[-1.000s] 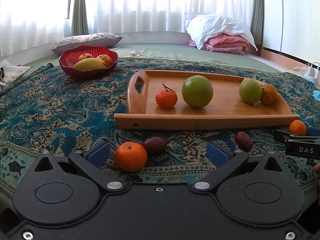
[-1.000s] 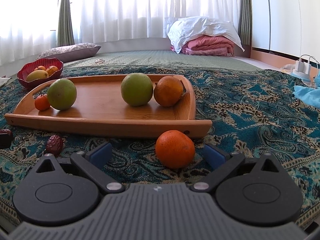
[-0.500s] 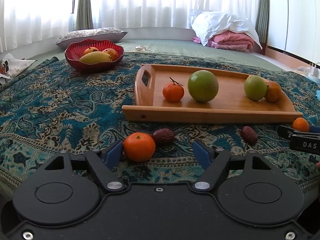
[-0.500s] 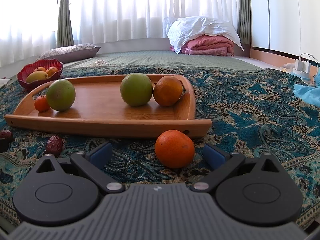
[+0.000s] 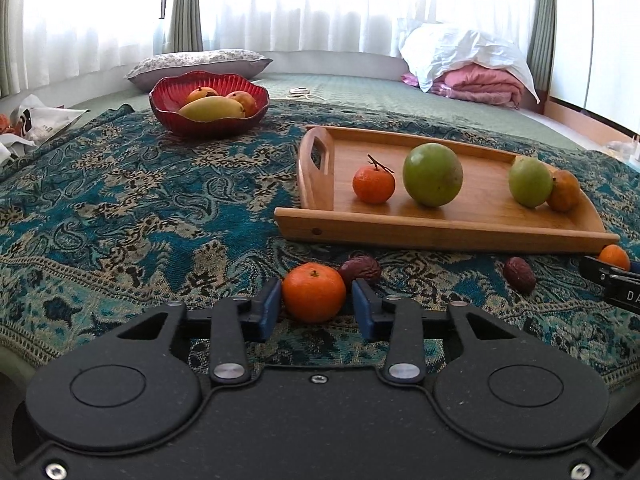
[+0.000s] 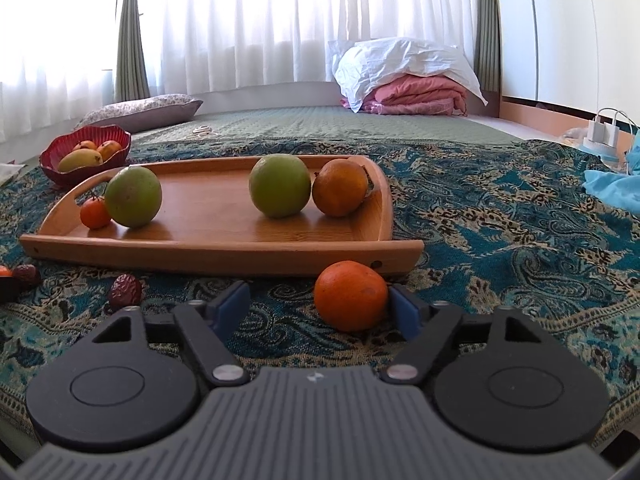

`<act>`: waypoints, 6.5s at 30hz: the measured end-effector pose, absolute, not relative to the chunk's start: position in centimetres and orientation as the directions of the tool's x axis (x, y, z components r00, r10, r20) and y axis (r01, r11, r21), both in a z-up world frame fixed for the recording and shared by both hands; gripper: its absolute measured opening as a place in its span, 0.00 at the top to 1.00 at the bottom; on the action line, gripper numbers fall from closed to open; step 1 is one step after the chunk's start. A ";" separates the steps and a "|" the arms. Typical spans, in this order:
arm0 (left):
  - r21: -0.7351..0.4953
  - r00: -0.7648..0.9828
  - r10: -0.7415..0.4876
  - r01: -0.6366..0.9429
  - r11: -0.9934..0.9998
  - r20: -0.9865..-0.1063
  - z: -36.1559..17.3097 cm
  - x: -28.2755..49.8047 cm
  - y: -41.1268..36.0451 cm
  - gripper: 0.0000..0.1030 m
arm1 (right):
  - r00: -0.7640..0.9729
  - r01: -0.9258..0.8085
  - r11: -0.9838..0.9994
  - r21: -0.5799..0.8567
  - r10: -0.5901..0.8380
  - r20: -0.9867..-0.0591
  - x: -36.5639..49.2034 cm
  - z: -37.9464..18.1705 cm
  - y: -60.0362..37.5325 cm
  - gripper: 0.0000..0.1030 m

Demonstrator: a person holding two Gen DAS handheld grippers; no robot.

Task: Organize fruits
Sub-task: 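Close the left tool on its mandarin while the right tool grips the other mandarin, then lift and carry both mandarins onto the wooden tray with both tools, then lower and open the left tool on the tray while the right tool releases its mandarin, then move the left tool to a red date while the right tool approaches another date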

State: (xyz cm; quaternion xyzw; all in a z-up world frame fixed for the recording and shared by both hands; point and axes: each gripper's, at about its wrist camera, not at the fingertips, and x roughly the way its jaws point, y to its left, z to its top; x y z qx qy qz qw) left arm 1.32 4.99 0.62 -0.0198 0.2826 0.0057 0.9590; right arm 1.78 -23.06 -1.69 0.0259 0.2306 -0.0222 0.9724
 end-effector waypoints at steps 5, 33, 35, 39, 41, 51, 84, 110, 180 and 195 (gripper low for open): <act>-0.033 0.840 0.002 -0.024 0.999 -0.542 0.6 1.3 5.0 0.68 | 0.889 0.084 0.996 0.039 -0.057 -0.455 1.7 -1.5 -23.6 0.41; -0.050 0.880 -0.096 0.083 0.995 -0.465 5.0 3.2 1.1 0.69 | 0.932 0.020 0.999 0.039 -0.005 -0.362 3.3 2.2 -21.2 0.60; -0.044 0.879 -0.108 0.099 0.994 -0.465 5.2 3.8 0.3 0.69 | 0.931 0.026 0.999 0.045 -0.008 -0.365 3.7 2.1 -21.2 0.60; -0.059 0.872 -0.148 0.136 0.989 -0.467 5.4 5.1 -1.0 0.69 | 0.928 0.039 0.998 0.052 -0.017 -0.372 4.4 2.0 -21.5 0.60; -0.067 0.864 -0.164 0.150 0.986 -0.476 5.3 5.9 -1.6 0.69 | 0.928 0.041 0.998 0.044 -0.021 -0.372 4.7 2.0 -21.6 0.60; -0.105 0.821 -0.214 0.187 0.977 -0.529 4.0 9.0 -2.9 0.69 | 0.915 0.058 0.998 0.036 -0.039 -0.402 6.5 1.4 -22.3 0.60; -0.160 0.786 -0.221 0.157 0.975 -0.578 1.8 13.0 -2.8 0.69 | 0.877 0.033 0.999 0.042 -0.009 -0.481 9.4 0.3 -21.9 0.59; -0.148 0.783 -0.217 0.161 0.976 -0.583 1.9 12.8 -2.9 0.69 | 0.865 0.034 0.999 0.037 -0.011 -0.502 9.6 -0.1 -21.9 0.58; -0.057 0.829 -0.091 0.071 0.996 -0.552 0.8 3.0 2.2 0.27 | 0.890 -0.177 0.983 0.038 0.177 -0.420 0.7 -1.2 -14.8 0.33; -0.087 0.814 -0.092 0.051 0.995 -0.574 0.4 3.8 2.7 0.51 | 0.886 -0.189 0.982 0.024 0.181 -0.427 1.1 -1.3 -13.6 0.50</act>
